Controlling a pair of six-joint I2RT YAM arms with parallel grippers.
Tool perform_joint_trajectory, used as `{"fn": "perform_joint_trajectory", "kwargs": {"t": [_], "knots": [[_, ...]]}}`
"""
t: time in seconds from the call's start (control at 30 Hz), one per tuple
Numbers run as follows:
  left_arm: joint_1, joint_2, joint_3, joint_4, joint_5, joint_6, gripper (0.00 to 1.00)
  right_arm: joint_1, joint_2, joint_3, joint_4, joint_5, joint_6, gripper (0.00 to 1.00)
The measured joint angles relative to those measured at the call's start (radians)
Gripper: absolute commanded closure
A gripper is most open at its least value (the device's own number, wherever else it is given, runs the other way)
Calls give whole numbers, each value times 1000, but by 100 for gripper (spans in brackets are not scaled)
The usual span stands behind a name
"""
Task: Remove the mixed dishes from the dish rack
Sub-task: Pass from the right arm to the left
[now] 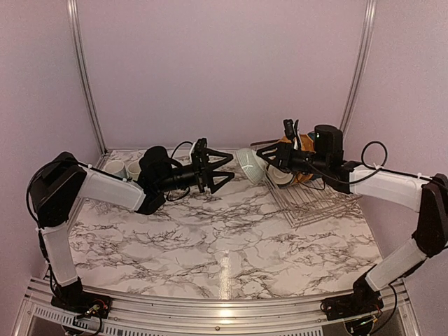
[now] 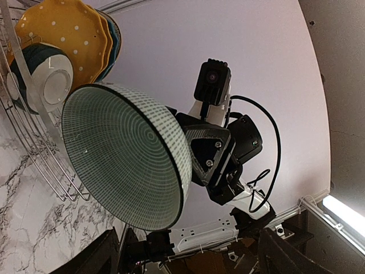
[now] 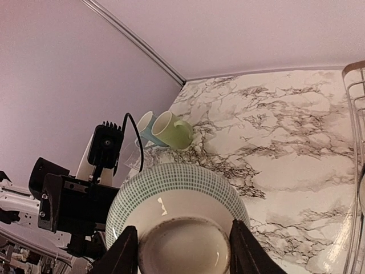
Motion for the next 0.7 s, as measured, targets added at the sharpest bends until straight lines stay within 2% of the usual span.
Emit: {"fn": "perform_joint_trajectory", "kwargs": {"t": [0.17,0.3,0.7], "knots": [[-6,13,23,80,-1,-56,18,37,39,0,66,-13,39,93],[-11,31,47,115,-2,-82,25,71,71,0,105,-21,64,94],[-13,84,50,177,-25,-175,66,95,99,0,169,-35,106,94]]}}
